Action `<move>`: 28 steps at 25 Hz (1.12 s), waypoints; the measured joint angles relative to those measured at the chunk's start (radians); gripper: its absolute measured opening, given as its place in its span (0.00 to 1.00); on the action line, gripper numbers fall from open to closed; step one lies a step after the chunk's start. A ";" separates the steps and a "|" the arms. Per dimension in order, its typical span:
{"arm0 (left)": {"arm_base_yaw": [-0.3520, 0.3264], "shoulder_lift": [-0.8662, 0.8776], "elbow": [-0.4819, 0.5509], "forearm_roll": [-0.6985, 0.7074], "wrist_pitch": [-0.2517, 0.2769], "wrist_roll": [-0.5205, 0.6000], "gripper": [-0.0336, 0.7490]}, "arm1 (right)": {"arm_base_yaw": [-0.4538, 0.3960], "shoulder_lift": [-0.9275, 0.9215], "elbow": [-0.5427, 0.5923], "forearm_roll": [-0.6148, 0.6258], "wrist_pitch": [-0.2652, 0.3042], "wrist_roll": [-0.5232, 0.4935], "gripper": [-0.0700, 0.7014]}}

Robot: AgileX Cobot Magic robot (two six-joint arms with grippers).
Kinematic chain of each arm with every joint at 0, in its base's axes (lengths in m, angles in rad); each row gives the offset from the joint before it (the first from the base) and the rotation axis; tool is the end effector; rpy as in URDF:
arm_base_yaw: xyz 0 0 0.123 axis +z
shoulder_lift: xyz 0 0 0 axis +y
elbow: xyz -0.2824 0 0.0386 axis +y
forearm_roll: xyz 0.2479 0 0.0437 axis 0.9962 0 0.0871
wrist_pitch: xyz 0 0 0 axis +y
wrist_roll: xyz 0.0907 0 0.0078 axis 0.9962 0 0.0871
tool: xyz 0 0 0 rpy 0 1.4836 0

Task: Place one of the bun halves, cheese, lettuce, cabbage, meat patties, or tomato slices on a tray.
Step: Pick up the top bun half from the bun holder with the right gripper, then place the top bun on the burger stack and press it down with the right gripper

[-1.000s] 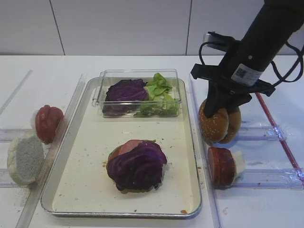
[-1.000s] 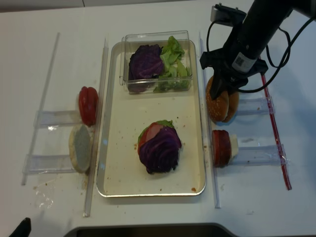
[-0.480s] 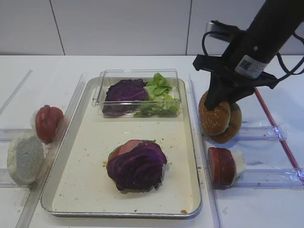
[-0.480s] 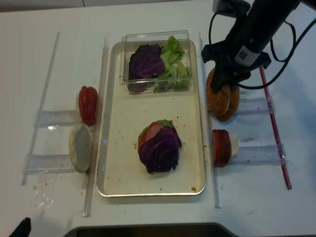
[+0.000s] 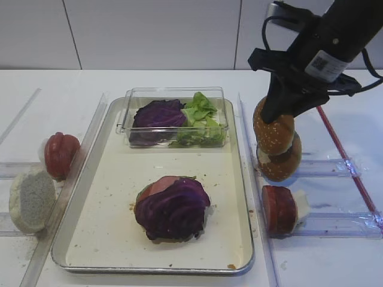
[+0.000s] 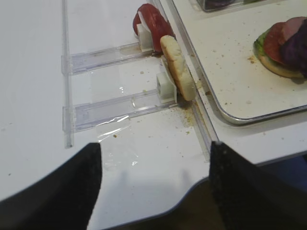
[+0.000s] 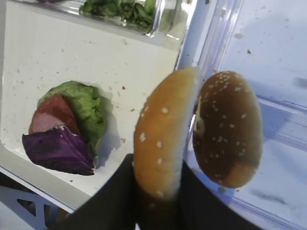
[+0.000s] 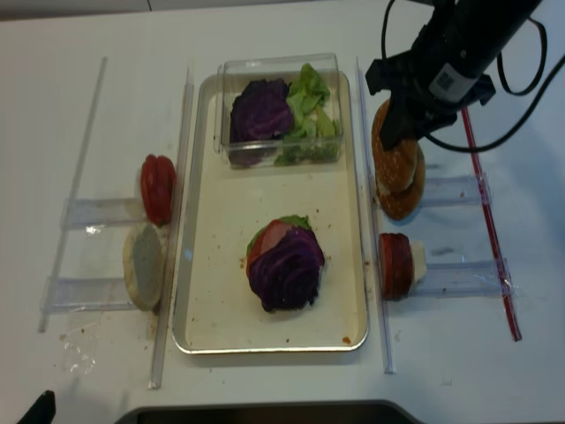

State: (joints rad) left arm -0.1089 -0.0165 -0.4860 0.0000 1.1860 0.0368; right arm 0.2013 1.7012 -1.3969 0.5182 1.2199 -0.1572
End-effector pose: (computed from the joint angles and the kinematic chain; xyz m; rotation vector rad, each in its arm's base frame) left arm -0.0115 0.0013 0.2634 0.1578 2.1616 -0.0414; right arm 0.3237 0.1093 0.2861 -0.3068 2.9128 0.7490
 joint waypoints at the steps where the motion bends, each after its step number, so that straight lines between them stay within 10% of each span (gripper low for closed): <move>1: 0.000 0.000 0.000 0.000 0.000 0.000 0.60 | 0.000 -0.005 0.000 0.000 0.002 0.000 0.33; 28: 0.000 0.000 0.000 0.000 0.000 0.000 0.60 | 0.000 -0.385 0.147 -0.001 0.022 -0.039 0.33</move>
State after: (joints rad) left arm -0.1089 -0.0165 -0.4860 0.0000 1.1860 0.0368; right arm 0.2013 1.3164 -1.2497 0.5172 1.2419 -0.1965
